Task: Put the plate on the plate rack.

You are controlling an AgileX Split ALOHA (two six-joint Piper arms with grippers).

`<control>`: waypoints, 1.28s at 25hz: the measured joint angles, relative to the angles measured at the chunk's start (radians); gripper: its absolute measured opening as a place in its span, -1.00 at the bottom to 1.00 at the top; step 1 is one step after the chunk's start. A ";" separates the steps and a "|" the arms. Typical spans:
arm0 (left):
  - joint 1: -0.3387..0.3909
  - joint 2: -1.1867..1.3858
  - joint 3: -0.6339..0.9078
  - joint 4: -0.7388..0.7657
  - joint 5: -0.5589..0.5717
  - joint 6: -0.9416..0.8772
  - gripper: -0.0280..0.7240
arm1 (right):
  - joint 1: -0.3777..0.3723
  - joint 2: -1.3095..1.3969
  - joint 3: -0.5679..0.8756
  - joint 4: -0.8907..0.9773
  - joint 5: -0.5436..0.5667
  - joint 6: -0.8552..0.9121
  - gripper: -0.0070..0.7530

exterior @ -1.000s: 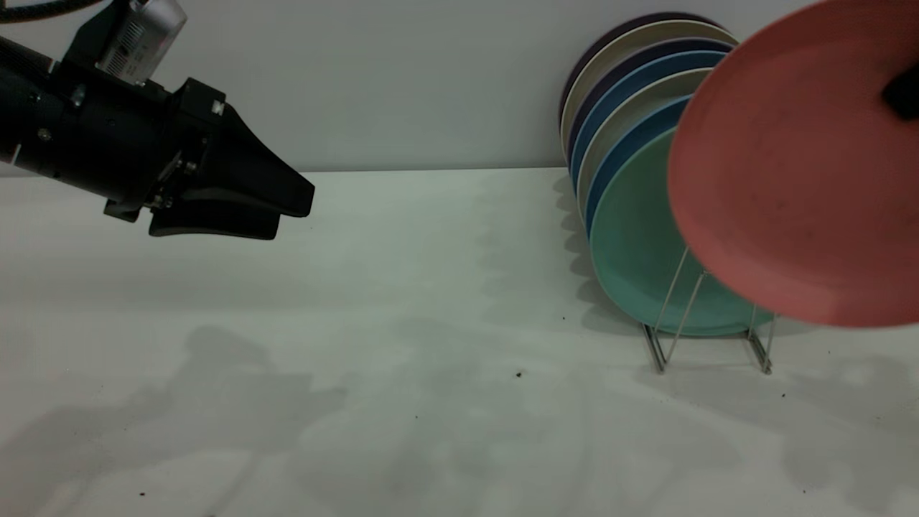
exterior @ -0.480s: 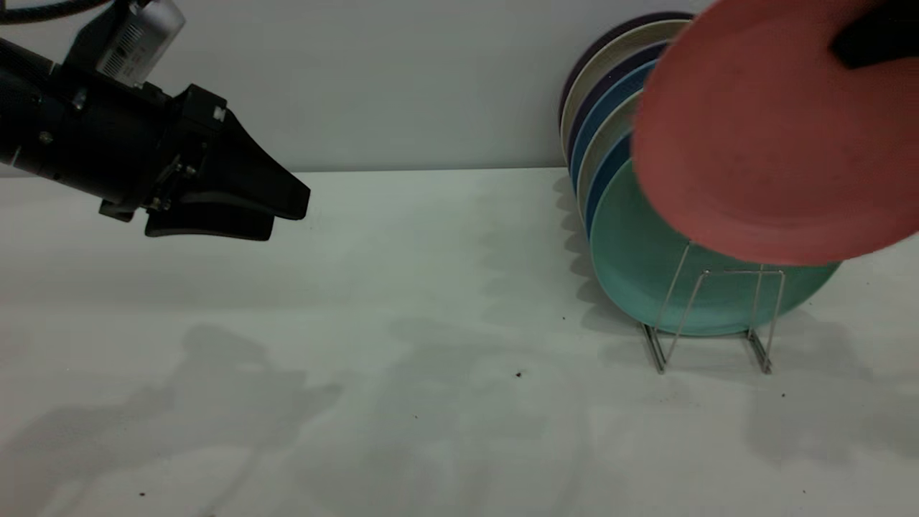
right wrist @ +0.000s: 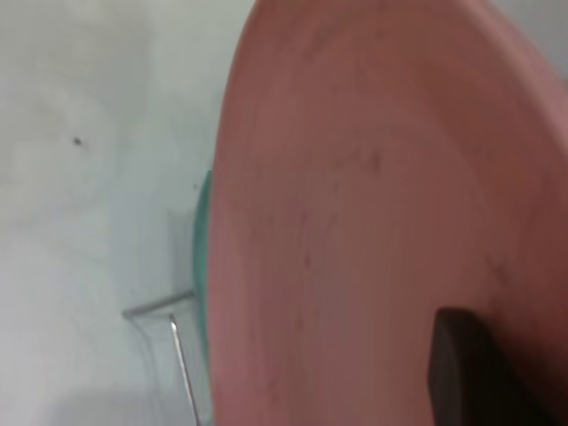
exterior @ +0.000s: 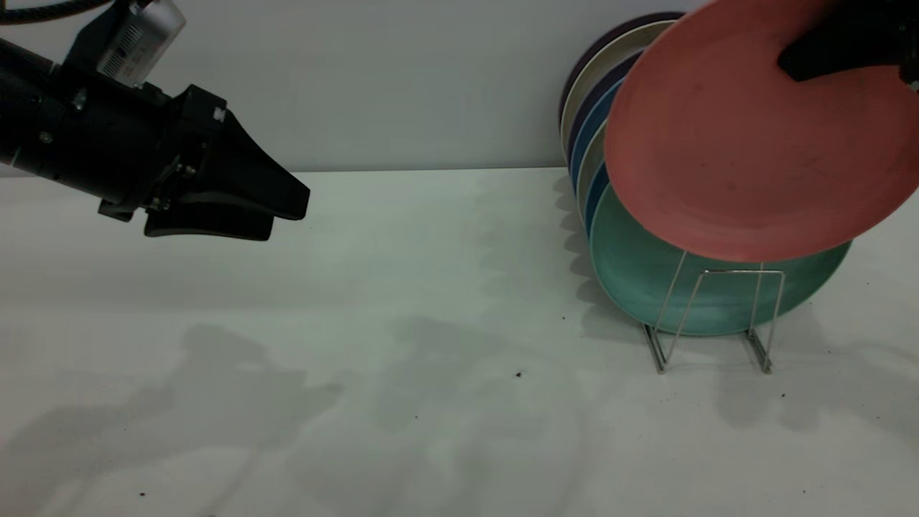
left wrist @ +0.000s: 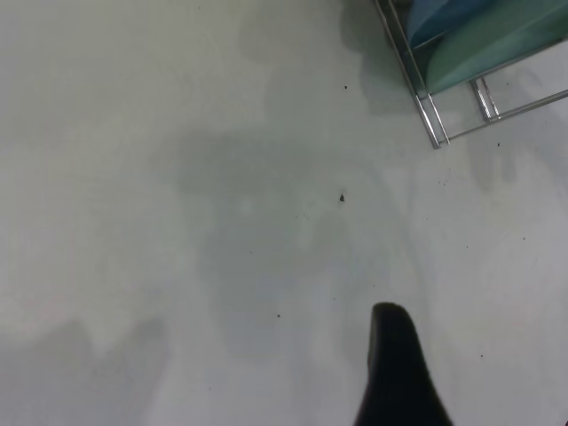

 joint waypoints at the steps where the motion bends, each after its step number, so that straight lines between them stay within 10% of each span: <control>1: 0.000 0.000 0.000 0.000 -0.001 0.000 0.40 | 0.000 0.005 0.000 -0.004 -0.005 0.000 -0.67; 17: 0.000 0.000 0.000 0.001 -0.003 0.001 0.40 | 0.000 0.129 -0.005 -0.015 -0.030 0.000 -0.63; 25: 0.000 0.000 0.000 0.000 -0.004 0.001 0.40 | 0.000 0.129 -0.005 -0.003 -0.026 0.000 -0.04; 32: 0.000 0.000 0.000 -0.002 -0.031 -0.005 0.40 | 0.000 0.099 -0.005 0.041 0.019 0.058 0.07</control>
